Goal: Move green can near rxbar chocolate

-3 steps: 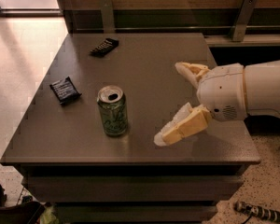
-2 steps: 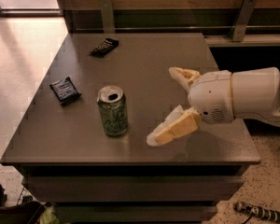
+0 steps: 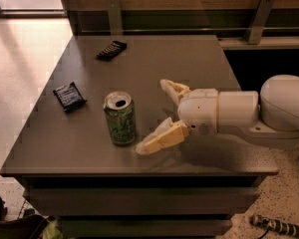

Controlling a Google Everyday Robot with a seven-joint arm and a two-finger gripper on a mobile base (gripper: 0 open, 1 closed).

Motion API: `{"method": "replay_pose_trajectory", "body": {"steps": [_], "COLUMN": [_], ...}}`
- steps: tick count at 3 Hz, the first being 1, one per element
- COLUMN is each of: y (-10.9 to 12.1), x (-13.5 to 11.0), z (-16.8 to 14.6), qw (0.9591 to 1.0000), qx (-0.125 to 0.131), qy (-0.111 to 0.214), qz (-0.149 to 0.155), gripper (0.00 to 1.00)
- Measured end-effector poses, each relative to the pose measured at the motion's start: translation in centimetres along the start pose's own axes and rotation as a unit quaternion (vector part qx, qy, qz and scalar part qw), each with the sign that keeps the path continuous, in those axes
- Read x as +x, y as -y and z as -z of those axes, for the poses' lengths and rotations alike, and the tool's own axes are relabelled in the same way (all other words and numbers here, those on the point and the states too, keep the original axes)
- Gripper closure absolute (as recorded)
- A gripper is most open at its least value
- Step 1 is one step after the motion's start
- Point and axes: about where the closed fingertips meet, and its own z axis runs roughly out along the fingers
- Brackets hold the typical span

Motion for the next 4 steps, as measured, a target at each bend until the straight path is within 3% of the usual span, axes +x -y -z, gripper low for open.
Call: {"method": "replay_pose_trajectory", "body": {"steps": [2,3,4], "y": [-1.5,-1.8,-2.0], "x": [-0.7,-1.0,-1.1], "z": [-4.3,-4.9,-5.0], "qw": [0.9972,0.9964,0.9963], "qx": [-0.045,-0.053,-0.055], "qy": [0.06,0.066,0.065], "qz": [0.005,0.007,0.008], "gripper": [0.0,0.12,0.34]}}
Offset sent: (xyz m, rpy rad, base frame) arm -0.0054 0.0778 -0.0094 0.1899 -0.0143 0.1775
